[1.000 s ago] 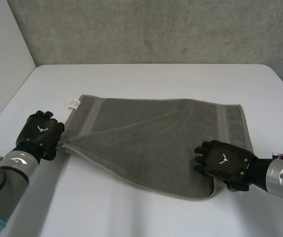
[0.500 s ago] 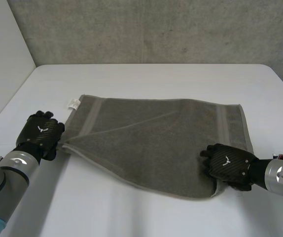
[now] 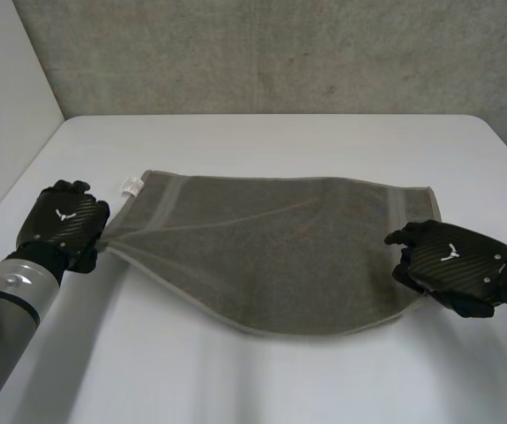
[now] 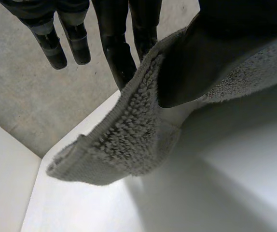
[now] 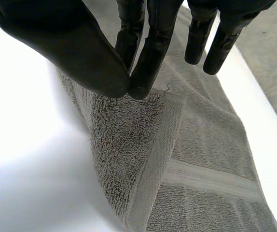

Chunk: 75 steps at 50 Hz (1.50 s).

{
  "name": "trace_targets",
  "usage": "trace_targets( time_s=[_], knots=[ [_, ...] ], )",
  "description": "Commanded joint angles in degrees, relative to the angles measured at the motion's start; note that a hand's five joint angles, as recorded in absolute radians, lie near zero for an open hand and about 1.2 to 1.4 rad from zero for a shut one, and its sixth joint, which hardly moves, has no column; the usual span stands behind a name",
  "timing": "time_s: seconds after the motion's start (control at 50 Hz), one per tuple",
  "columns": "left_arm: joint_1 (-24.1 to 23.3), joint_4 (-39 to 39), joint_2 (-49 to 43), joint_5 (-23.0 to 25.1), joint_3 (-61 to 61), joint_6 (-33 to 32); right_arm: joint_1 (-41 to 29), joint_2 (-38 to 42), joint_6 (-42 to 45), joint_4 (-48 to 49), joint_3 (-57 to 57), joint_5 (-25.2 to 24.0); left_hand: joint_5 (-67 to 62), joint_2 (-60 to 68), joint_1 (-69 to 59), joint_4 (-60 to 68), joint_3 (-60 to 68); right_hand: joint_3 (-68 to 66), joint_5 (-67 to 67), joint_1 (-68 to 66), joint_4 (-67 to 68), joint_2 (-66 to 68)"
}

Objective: Fold the towel.

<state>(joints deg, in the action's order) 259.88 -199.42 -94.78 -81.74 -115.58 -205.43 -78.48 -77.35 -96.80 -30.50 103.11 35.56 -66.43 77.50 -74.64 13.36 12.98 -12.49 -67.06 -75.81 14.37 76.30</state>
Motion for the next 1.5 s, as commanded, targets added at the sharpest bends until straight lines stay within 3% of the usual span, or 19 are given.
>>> trace_targets(
  time_s=[0.02,0.12,0.14,0.28,0.66,0.74,0.78,0.8,0.82,0.84,0.94,1.04,1.14,1.26,1.5],
  knots=[
    [0.01,0.26,-0.32,1.58,0.00,0.82,1.75,2.10,-0.14,1.23,2.44,-1.29,-3.57,2.50,-5.36,-3.36,-2.98,2.49,-2.94,-4.19,-4.37,3.70],
    [0.10,0.26,-0.49,1.75,-0.44,0.82,1.92,5.18,-0.05,2.72,2.53,-1.29,-3.57,2.50,-5.36,-3.36,-2.98,2.49,-2.94,-4.19,-4.37,3.70],
    [0.10,0.18,-0.58,1.84,-0.53,0.82,2.01,6.06,-0.05,3.51,2.53,-1.20,-3.57,2.50,-5.36,-3.36,-2.98,2.49,4.32,3.08,-4.37,-3.57],
    [0.19,0.17,-0.76,2.02,-0.61,0.82,1.92,8.87,-0.05,5.27,2.71,1.34,-3.57,2.50,-5.36,-3.36,-2.98,2.49,17.49,16.25,-4.37,-16.74],
    [0.19,0.09,-0.76,2.02,-0.61,0.82,1.75,9.67,0.03,5.62,3.15,3.99,-3.57,2.50,-5.36,-3.36,-2.98,2.49,22.23,20.98,-4.37,-21.47],
    [0.19,0.09,-0.76,2.02,-0.61,0.82,1.57,9.76,0.99,5.62,4.02,4.60,-3.57,2.50,-5.36,-3.36,-2.98,2.49,29.80,28.55,-4.37,-29.04],
    [0.19,0.09,-0.76,2.02,-0.61,0.82,1.66,9.76,1.79,5.53,4.47,4.43,-3.57,2.50,-5.36,-3.36,-2.98,2.49,24.75,23.51,-4.37,-23.99],
    [0.19,0.09,-0.76,2.02,-0.61,0.82,1.75,9.67,2.49,5.36,4.81,4.08,-3.57,2.50,-5.36,-3.36,-2.98,2.49,10.26,9.02,-4.37,-9.50],
    [0.19,0.09,-0.76,2.02,-0.61,0.82,1.75,9.67,2.49,5.36,4.82,4.07,-3.57,2.50,-5.36,-3.36,-2.98,2.49,10.12,8.87,-4.37,-9.36],
    [0.10,0.09,-0.76,2.02,-0.61,0.82,1.75,9.58,2.58,5.27,4.90,3.99,-3.57,2.50,-5.36,-3.36,-2.98,2.49,-2.81,-4.06,-4.37,3.57],
    [0.01,0.70,0.03,1.93,-0.70,0.73,1.83,8.18,1.70,4.22,4.90,3.90,-3.57,2.50,-5.36,-3.36,-2.98,2.49,-2.94,-4.19,-4.37,3.70],
    [0.10,4.92,4.16,2.28,-0.70,0.82,3.24,1.41,-0.49,-0.09,4.90,2.05,-3.57,2.50,-5.36,-3.36,-2.98,2.49,-2.94,-4.19,-4.37,3.70],
    [0.97,9.22,11.44,5.88,-0.70,2.83,10.25,-7.97,-3.83,-6.22,4.38,-6.28,-3.57,2.50,-5.36,-3.36,-2.98,2.49,-2.94,-4.19,-4.37,3.70],
    [3.44,11.42,15.94,7.91,-0.97,6.09,17.64,-14.84,-4.80,-13.52,1.14,-9.11,-3.57,2.50,-5.36,-3.36,-2.98,2.49,-2.94,-4.19,-4.37,3.70],
    [6.17,15.56,18.23,12.04,-1.14,7.76,20.91,-15.55,-6.82,-18.02,-5.03,-9.64,-3.57,2.50,-5.36,-3.36,-2.98,2.49,-2.94,-4.19,-4.37,3.70]
  ],
)
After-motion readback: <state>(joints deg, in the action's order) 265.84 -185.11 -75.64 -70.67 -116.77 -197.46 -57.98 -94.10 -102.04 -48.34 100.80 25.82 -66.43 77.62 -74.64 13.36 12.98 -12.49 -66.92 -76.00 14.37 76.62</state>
